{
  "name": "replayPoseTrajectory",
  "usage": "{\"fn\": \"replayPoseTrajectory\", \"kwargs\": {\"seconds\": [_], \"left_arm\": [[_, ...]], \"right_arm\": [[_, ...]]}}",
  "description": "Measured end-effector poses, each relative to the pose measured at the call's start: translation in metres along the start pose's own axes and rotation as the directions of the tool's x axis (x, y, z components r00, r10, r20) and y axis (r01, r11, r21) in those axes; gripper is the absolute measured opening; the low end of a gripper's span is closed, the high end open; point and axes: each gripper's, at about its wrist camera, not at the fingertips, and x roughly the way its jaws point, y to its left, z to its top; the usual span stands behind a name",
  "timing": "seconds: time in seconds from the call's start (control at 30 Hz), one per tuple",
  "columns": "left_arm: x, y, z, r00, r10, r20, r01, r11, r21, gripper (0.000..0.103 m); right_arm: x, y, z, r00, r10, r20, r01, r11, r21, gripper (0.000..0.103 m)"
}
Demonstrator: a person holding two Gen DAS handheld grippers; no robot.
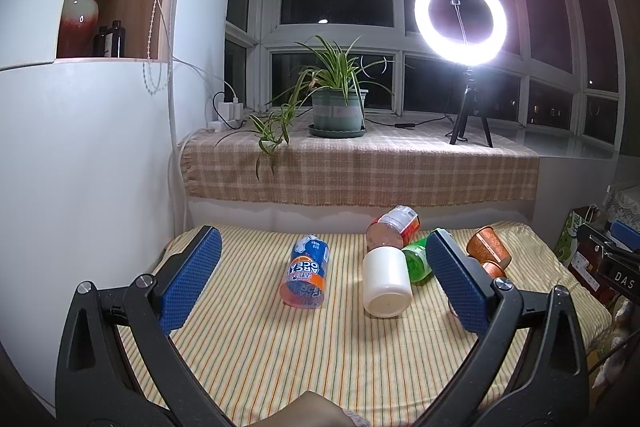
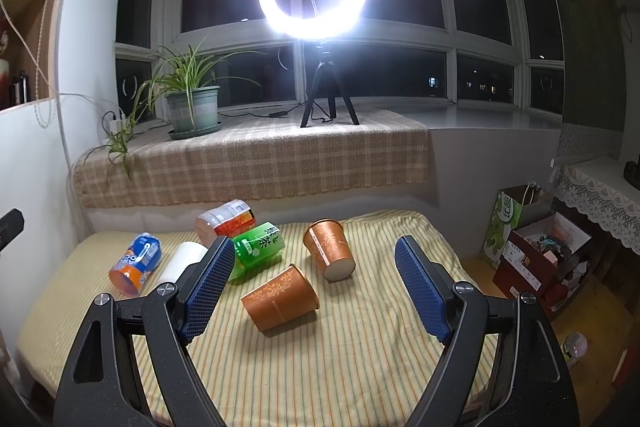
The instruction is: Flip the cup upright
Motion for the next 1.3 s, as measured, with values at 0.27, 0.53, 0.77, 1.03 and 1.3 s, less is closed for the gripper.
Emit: {"fn": "replayPoseTrajectory", "kwargs": {"seconds": [0.27,0.53,0.77,1.03,1.3], "left_arm": [[-0.0011,0.0001,-0.0025,1.000,0.001,0.006,-0.001,1.000,-0.001,0.103],[-0.0016,0.0002,-0.0029,1.000,-0.001,0.007,0.001,1.000,0.000,0.103],[-0.0015,0.0001,-0.0040,1.000,0.001,0.009,-0.001,1.000,-0.003,0.103],[-0.0019,0.0007,-0.0041,1.000,0.000,0.010,0.000,1.000,-0.003,0.103],[-0.0019,0.0006,-0.0048,1.000,0.000,0.011,0.000,1.000,-0.003,0.103]], "right_arm": [[-0.0012,0.0005,-0.0011,1.000,-0.001,0.000,0.001,1.000,-0.001,0.082],[-0.0015,0.0019,-0.0014,1.000,0.001,-0.001,-0.001,1.000,-0.001,0.082],[-0.0014,0.0027,-0.0014,1.000,0.002,-0.003,-0.002,1.000,-0.002,0.082],[-0.0013,0.0027,-0.0011,1.000,0.002,-0.003,-0.002,1.000,-0.002,0.082],[-0.0014,0.0028,-0.0013,1.000,0.002,-0.005,-0.002,1.000,-0.002,0.082]]}}
